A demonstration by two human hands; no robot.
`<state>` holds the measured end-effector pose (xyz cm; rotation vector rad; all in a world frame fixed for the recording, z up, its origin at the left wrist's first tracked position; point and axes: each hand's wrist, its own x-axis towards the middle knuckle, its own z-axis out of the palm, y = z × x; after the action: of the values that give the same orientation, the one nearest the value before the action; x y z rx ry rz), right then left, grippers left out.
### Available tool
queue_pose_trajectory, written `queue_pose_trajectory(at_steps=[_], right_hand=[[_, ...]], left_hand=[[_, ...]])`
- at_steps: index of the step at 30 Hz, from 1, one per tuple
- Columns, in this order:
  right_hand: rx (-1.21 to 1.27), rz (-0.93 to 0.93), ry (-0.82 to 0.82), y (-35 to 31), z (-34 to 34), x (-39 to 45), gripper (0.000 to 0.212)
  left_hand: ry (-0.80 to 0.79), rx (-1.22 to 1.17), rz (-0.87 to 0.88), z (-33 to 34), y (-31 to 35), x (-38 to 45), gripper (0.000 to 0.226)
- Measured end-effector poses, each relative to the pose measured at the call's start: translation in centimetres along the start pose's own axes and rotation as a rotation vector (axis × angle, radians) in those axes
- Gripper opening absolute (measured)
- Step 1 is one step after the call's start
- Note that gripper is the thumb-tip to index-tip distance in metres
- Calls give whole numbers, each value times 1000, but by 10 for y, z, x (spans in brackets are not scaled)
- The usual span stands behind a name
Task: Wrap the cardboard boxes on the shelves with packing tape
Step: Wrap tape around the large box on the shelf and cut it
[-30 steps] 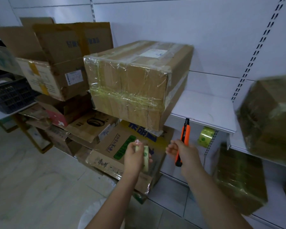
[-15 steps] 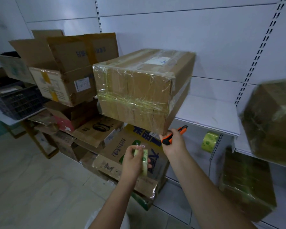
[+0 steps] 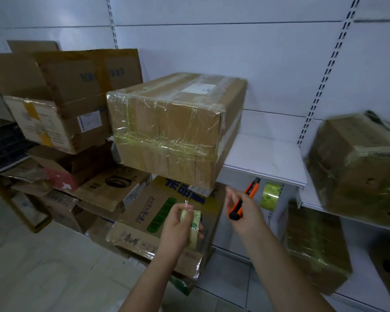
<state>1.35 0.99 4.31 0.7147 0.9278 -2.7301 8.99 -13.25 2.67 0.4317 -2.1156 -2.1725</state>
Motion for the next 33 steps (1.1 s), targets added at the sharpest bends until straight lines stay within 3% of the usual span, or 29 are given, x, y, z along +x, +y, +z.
queue_pose_trajectory(at_steps=[5, 10, 15, 18, 25, 29, 33], right_hand=[[-574, -324, -49, -19, -37, -24, 25], [-932, -423, -133, -31, -40, -52, 25], [-1096, -627, 58, -36, -49, -46, 13], [-1194, -699, 146, -37, -60, -37, 21], [-1195, -693, 127, -56, -66, -5, 19], [-1049, -608, 17, -69, -61, 14, 12], [-1003, -621, -78, -67, -49, 24, 12]], left_hand=[[-273, 5, 27, 29, 2, -2, 14], [-484, -26, 125, 60, 9, -1, 17], [-590, -14, 127, 75, 3, 0, 14], [-598, 7, 91, 82, -8, 3, 15], [-590, 40, 65, 111, -11, 19, 26], [-506, -28, 1, 111, -7, 37, 73], [-438, 27, 4, 104, -5, 55, 77]])
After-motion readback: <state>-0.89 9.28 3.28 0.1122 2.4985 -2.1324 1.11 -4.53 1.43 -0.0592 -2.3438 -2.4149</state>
